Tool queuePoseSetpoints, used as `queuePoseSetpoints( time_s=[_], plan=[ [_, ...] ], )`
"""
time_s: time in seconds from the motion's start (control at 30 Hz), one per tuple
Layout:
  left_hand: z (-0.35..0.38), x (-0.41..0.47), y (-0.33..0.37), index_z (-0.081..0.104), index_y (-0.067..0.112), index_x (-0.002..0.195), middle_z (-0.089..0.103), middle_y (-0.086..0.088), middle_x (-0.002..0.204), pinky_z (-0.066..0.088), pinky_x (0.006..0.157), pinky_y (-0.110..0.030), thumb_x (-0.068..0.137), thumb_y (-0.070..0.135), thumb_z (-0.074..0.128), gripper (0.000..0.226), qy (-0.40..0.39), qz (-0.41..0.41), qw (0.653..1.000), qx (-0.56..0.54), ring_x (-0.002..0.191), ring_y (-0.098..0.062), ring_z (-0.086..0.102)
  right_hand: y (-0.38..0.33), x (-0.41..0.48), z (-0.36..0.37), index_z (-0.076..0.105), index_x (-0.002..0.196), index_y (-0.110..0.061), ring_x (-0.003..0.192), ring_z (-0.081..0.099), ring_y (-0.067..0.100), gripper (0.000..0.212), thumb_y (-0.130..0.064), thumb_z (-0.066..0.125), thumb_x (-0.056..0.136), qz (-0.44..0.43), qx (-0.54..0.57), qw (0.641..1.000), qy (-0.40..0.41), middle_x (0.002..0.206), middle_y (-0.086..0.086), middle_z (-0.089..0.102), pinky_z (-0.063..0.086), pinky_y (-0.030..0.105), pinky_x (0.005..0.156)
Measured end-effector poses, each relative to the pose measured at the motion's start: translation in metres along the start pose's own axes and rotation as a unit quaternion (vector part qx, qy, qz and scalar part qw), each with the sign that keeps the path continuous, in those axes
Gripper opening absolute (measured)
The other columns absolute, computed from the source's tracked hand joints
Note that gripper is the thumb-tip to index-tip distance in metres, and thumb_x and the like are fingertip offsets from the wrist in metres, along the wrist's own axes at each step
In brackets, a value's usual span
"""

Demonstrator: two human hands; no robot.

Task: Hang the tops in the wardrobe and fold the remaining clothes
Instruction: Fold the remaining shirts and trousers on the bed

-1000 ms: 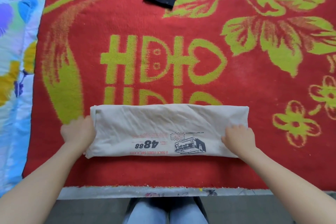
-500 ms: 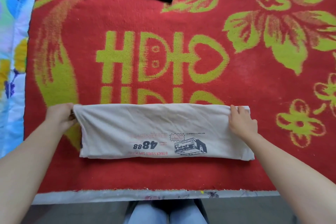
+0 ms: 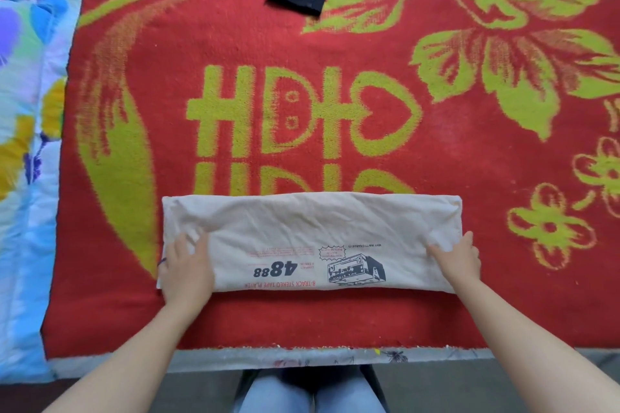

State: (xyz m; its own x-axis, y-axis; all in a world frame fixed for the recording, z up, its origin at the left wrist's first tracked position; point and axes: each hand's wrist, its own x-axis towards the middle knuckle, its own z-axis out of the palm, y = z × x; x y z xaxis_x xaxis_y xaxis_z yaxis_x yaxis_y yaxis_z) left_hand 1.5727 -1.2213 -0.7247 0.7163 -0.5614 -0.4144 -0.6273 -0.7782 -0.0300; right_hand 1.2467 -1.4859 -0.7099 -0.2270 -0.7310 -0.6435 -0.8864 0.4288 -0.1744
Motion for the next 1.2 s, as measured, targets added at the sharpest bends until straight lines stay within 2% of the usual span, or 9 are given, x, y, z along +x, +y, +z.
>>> queuePoseSetpoints(
  time_s=[0.2,0.4,0.5,0.63,0.73,0.87,0.97,1.03,1.2],
  plan=[
    [-0.013,0.009,-0.050,0.041,0.015,0.131,0.045,-0.012,0.127,0.042,0.084,-0.042,0.090,0.014,0.046,0.041,-0.046,-0.052,0.993,0.090,0.112,-0.034,0.044,0.012,0.003,-0.011,0.060,0.105,0.005,0.089,0.061,0.035,0.044,-0.028,0.072,0.079,0.044,0.063,0.997,-0.010,0.098,0.019,0.064,0.051,0.040,0.072],
    [-0.024,0.006,-0.083,0.048,0.005,0.122,0.054,-0.024,0.117,0.041,0.076,-0.040,0.089,0.005,0.040,0.035,-0.058,-0.176,0.983,0.000,0.104,-0.041,0.054,0.002,-0.021,-0.038,0.058,0.087,-0.001,0.064,0.055,0.021,0.009,-0.001,0.065,0.081,0.022,0.231,0.971,-0.052,0.087,0.014,0.060,0.045,0.031,0.056],
    [-0.031,-0.003,-0.065,0.059,0.000,0.110,0.059,-0.025,0.105,0.046,0.065,-0.045,0.077,0.001,0.055,0.033,0.025,-0.022,0.999,-0.021,0.089,-0.044,0.057,-0.015,-0.043,-0.042,0.059,0.083,-0.007,0.071,0.059,0.025,0.004,-0.009,0.062,0.080,-0.018,0.193,0.980,-0.045,0.092,0.014,0.063,0.048,0.035,0.063],
    [-0.006,-0.037,-0.036,0.065,0.003,0.097,0.067,-0.022,0.100,0.055,0.055,-0.044,0.033,0.003,0.086,0.066,-0.048,0.218,0.972,0.070,0.082,-0.039,0.067,-0.065,-0.100,-0.034,0.056,0.107,-0.013,0.100,0.058,0.039,0.034,-0.025,0.053,0.075,-0.129,-0.035,0.991,-0.015,0.106,0.014,0.063,0.042,0.035,0.073],
    [0.010,-0.052,-0.036,0.068,-0.001,0.106,0.061,-0.028,0.114,0.057,0.068,-0.046,0.036,0.019,0.091,0.076,-0.128,0.176,0.972,0.085,0.098,-0.042,0.063,-0.114,-0.167,-0.009,0.049,0.113,-0.013,0.103,0.058,0.035,0.028,-0.020,0.052,0.085,-0.254,-0.138,0.957,0.002,0.108,0.013,0.062,0.033,0.031,0.068],
    [-0.002,-0.060,-0.042,0.014,0.016,0.150,0.005,-0.016,0.156,0.022,0.111,-0.040,0.092,0.033,0.046,0.068,-0.116,0.087,0.987,0.073,0.145,-0.029,0.006,-0.173,-0.248,0.061,0.045,0.121,-0.011,0.099,0.057,0.033,0.032,-0.019,0.049,0.090,-0.408,-0.146,0.896,-0.095,0.107,0.011,0.062,0.035,0.032,0.065],
    [-0.001,-0.058,-0.063,0.040,0.006,0.140,0.037,-0.018,0.146,0.032,0.107,-0.045,0.089,0.026,0.043,0.055,-0.074,0.088,0.992,0.059,0.136,-0.029,0.029,-0.188,-0.285,0.121,0.039,0.130,-0.007,0.115,0.050,0.034,0.046,-0.028,0.053,0.092,-0.414,-0.083,0.852,-0.309,0.124,0.016,0.054,0.042,0.037,0.087],
    [0.000,-0.054,-0.080,0.056,-0.003,0.123,0.055,-0.024,0.125,0.041,0.099,-0.053,0.082,0.020,0.045,0.048,-0.090,0.050,0.993,0.052,0.122,-0.036,0.045,-0.176,-0.288,0.146,0.018,0.147,-0.013,0.135,0.028,0.033,0.070,-0.041,0.052,0.092,-0.403,-0.114,0.829,-0.371,0.147,0.016,0.030,0.029,0.045,0.109],
    [-0.001,-0.062,-0.099,0.024,0.000,0.145,0.018,-0.017,0.154,0.027,0.110,-0.043,0.091,0.024,0.051,0.065,-0.074,-0.121,0.989,-0.035,0.140,-0.031,0.019,-0.112,-0.244,0.156,0.020,0.148,-0.014,0.141,0.015,0.034,0.060,-0.034,0.044,0.097,-0.457,-0.254,0.819,-0.238,0.154,0.019,0.013,0.023,0.046,0.112]
  ],
)
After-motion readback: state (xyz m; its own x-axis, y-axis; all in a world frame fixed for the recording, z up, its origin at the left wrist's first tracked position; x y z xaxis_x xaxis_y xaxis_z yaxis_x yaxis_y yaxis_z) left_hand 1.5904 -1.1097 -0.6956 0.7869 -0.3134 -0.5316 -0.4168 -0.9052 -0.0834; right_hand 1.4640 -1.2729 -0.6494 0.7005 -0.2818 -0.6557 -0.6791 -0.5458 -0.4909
